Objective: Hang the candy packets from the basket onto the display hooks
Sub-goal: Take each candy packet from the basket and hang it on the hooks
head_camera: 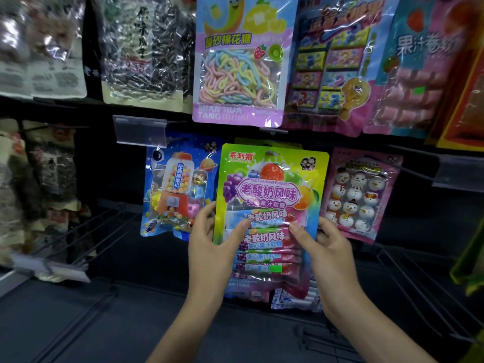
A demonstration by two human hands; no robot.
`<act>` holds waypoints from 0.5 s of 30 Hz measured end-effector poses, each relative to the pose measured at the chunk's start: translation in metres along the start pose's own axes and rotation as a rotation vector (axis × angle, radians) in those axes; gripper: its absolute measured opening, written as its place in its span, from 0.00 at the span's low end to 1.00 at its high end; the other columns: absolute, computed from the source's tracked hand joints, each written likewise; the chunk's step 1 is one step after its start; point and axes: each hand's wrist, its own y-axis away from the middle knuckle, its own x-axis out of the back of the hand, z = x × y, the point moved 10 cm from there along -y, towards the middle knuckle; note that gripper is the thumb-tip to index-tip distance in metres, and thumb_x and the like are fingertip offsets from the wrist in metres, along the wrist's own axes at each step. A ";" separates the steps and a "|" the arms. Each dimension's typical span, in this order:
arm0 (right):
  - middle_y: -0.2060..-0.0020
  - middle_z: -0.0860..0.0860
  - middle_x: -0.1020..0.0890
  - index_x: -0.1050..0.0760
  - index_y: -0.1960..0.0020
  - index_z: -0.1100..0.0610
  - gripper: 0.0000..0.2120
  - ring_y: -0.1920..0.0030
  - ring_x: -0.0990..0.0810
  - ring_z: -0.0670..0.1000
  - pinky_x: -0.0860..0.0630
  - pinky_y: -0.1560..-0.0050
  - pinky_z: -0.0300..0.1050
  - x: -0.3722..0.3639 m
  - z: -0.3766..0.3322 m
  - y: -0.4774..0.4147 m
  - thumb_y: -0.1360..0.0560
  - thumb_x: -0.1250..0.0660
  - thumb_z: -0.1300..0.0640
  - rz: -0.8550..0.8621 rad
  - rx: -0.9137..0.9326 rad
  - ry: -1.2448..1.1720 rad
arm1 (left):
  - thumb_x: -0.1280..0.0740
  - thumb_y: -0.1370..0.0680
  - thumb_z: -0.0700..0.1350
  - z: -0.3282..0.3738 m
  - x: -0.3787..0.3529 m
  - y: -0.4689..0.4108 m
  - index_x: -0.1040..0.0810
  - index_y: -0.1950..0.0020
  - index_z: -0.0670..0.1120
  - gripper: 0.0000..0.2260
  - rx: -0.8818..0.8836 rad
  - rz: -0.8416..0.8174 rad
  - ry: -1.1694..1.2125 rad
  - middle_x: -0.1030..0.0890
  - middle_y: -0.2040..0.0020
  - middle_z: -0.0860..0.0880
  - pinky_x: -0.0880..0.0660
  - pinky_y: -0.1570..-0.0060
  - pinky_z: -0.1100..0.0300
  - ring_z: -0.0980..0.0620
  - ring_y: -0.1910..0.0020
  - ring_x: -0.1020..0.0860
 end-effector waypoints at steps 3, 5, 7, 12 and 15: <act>0.53 0.48 0.11 0.18 0.44 0.52 0.07 0.52 0.12 0.49 0.17 0.49 0.48 0.002 0.001 -0.009 0.22 0.26 0.56 0.038 0.025 0.033 | 0.23 0.26 0.57 0.002 -0.004 -0.003 0.31 0.28 0.66 0.29 -0.006 0.027 -0.092 0.26 0.43 0.62 0.28 0.52 0.69 0.70 0.45 0.25; 0.54 0.48 0.11 0.18 0.44 0.53 0.07 0.52 0.12 0.49 0.17 0.47 0.49 0.002 0.003 -0.016 0.22 0.26 0.56 0.058 0.030 0.045 | 0.23 0.26 0.59 0.003 -0.007 -0.008 0.31 0.28 0.65 0.29 -0.011 0.055 -0.129 0.23 0.42 0.58 0.23 0.49 0.61 0.63 0.43 0.23; 0.54 0.49 0.11 0.18 0.44 0.53 0.07 0.52 0.12 0.49 0.16 0.47 0.50 0.003 0.007 -0.025 0.22 0.26 0.56 0.071 0.026 0.043 | 0.24 0.27 0.61 0.002 -0.010 -0.014 0.31 0.28 0.66 0.30 -0.008 0.083 -0.153 0.22 0.36 0.55 0.20 0.41 0.48 0.53 0.37 0.22; 0.55 0.48 0.12 0.19 0.47 0.52 0.05 0.53 0.12 0.49 0.16 0.47 0.51 0.005 0.018 -0.051 0.22 0.25 0.56 0.112 0.033 0.095 | 0.26 0.26 0.63 -0.002 -0.024 -0.033 0.33 0.22 0.63 0.34 -0.006 0.083 -0.263 0.23 0.32 0.53 0.21 0.37 0.41 0.50 0.32 0.24; 0.57 0.50 0.12 0.20 0.50 0.53 0.04 0.55 0.13 0.50 0.16 0.50 0.49 0.004 0.022 -0.065 0.22 0.25 0.55 0.129 0.039 0.128 | 0.27 0.25 0.63 -0.009 -0.030 -0.045 0.35 0.20 0.61 0.34 -0.004 0.051 -0.330 0.24 0.31 0.51 0.20 0.38 0.41 0.47 0.31 0.25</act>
